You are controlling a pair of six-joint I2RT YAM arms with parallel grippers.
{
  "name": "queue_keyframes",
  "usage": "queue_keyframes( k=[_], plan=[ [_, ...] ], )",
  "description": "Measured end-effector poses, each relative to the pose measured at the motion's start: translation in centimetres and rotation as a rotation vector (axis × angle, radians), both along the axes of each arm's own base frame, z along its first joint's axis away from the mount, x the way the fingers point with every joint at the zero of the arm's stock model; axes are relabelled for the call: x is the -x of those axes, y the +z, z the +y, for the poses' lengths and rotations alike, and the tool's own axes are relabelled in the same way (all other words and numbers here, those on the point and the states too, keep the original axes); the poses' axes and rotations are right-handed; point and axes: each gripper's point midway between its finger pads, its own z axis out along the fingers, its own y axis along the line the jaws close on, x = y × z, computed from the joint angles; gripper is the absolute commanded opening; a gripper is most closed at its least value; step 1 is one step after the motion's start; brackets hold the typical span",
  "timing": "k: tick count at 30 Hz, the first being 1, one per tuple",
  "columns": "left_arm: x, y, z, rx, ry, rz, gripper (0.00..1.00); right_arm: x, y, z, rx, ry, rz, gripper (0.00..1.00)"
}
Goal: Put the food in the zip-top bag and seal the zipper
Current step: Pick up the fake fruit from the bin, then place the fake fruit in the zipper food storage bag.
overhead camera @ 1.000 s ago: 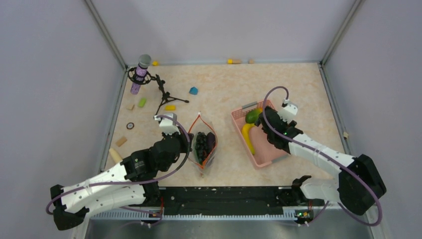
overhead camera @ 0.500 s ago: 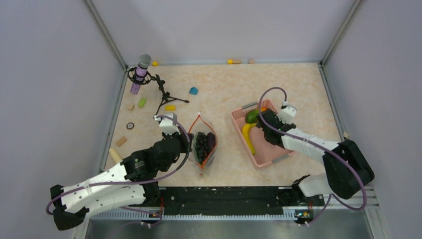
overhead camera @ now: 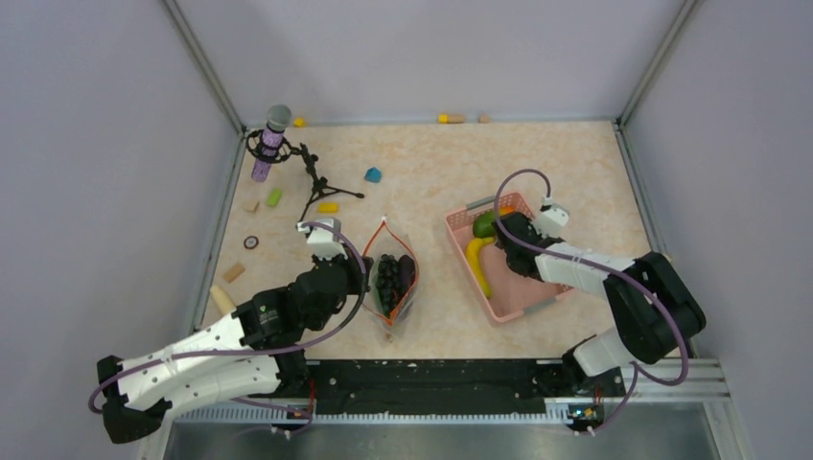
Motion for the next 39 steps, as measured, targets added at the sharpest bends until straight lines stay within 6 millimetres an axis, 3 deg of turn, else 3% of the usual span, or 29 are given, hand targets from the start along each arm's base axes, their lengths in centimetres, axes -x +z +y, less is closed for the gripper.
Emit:
queue_keyframes(
  k=[5,11,16,18,28,35,39],
  plan=[
    [0.0,0.0,0.0,0.0,0.0,0.0,0.0,-0.1,0.0,-0.1,-0.002,-0.012,-0.005,0.47],
    [0.0,0.0,0.0,0.0,0.0,0.0,0.0,0.0,0.1,0.0,-0.004,0.0,-0.001,0.24],
    [0.0,0.0,0.0,0.0,0.0,0.0,0.0,0.6,1.6,0.7,-0.036,0.09,-0.014,0.15],
    [0.0,0.0,0.0,0.0,0.0,0.0,0.0,0.9,2.5,1.2,-0.059,0.146,-0.032,0.0],
    [0.0,0.0,0.0,0.0,-0.002,0.001,0.0,2.8,11.4,5.8,-0.317,0.48,-0.37,0.0],
    [0.1,0.0,-0.1,0.002,-0.005,0.002,0.0,4.9,17.8,10.5,-0.473,0.778,-0.516,0.0],
    [0.1,-0.1,-0.2,0.001,-0.01,0.005,0.0,6.7,21.5,14.3,-0.585,1.004,-0.575,0.0]
  ],
)
